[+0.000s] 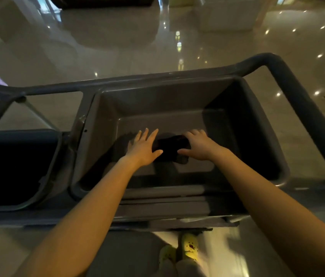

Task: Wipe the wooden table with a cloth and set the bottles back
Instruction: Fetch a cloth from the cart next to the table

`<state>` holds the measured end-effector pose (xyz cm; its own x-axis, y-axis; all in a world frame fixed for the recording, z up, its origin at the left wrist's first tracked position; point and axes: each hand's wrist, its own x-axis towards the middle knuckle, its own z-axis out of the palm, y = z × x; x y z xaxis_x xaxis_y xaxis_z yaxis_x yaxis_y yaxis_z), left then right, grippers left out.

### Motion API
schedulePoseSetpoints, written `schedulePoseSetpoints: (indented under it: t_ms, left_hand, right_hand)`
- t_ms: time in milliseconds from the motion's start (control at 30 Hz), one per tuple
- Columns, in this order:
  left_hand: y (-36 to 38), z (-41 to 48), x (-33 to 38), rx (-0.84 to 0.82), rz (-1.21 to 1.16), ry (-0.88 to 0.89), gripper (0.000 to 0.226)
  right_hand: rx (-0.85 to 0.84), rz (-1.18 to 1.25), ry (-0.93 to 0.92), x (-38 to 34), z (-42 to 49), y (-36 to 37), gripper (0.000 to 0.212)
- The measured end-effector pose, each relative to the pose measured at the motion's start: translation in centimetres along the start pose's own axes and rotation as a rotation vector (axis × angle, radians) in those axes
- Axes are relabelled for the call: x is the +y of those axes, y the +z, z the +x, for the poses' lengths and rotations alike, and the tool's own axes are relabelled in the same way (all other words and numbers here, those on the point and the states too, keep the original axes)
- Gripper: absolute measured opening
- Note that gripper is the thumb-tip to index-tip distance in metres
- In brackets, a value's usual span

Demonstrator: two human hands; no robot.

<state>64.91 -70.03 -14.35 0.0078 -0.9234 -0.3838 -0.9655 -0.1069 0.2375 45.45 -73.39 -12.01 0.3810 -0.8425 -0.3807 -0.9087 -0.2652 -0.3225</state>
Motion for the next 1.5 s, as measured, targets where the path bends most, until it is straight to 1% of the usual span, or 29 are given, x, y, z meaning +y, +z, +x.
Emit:
schedulePoseSetpoints:
  t_ms: [67, 167, 233, 467, 567, 667, 767, 867, 967, 1033, 1167, 1267, 1433, 1500]
  left_hand:
    - [0.6, 1.0, -0.3, -0.046, -0.004, -0.011, 0.079]
    - [1.5, 2.3, -0.3, -0.138, 0.033, -0.012, 0.08]
    - [2.1, 3.1, -0.2, -0.171, 0.041, -0.004, 0.081]
    - [3.5, 4.6, 0.5, -0.105, -0.004, 0.045, 0.074]
    - [3.6, 4.9, 0.6, -0.075, -0.022, 0.036, 0.072]
    - [3.4, 5.3, 0.6, -0.071, 0.008, 0.038, 0.074]
    - [3.4, 5.4, 0.7, -0.073, 0.052, 0.042, 0.073]
    - [3.5, 5.5, 0.8, -0.051, 0.082, 0.049, 0.063]
    - [3.6, 5.4, 0.9, 0.006, 0.051, 0.071, 0.051]
    - [3.4, 5.2, 1.0, 0.039, 0.031, 0.069, 0.044]
    - [2.6, 4.9, 1.2, 0.064, 0.082, 0.075, 0.034]
    - [1.7, 4.4, 1.6, 0.084, 0.097, 0.09, 0.033]
    - [-1.0, 4.1, 3.3, 0.144, 0.095, 0.123, 0.042]
    - [-2.4, 4.3, 4.5, 0.162, 0.111, 0.145, 0.041]
  right_hand:
    - [-0.044, -0.022, -0.006, 0.1, 1.3, 0.5, 0.066]
    - [-0.098, -0.058, -0.015, 0.0, 2.8, 1.2, 0.071]
    - [-0.13, -0.078, -0.015, -0.1, 3.7, 1.5, 0.074]
    - [-0.201, -0.186, -0.031, 0.1, 5.0, 2.8, 0.078]
    - [-0.168, -0.224, -0.036, 0.2, 5.4, 3.0, 0.076]
    - [-0.136, -0.256, -0.042, 0.1, 5.9, 3.1, 0.072]
    - [-0.092, -0.266, -0.053, 0.1, 6.1, 3.4, 0.064]
    - [-0.054, -0.247, -0.063, 0.1, 6.1, 3.5, 0.053]
    - [-0.006, -0.187, -0.068, 0.1, 6.1, 3.4, 0.038]
    - [0.022, -0.152, -0.061, 0.1, 6.1, 3.2, 0.033]
    - [0.039, -0.125, -0.046, 0.1, 5.8, 2.9, 0.029]
    - [0.071, -0.117, -0.05, 0.4, 5.4, 2.1, 0.026]
    - [0.12, -0.114, -0.082, 1.2, 4.6, -0.9, 0.022]
    - [0.154, -0.111, -0.078, 1.8, 4.0, -2.4, 0.019]
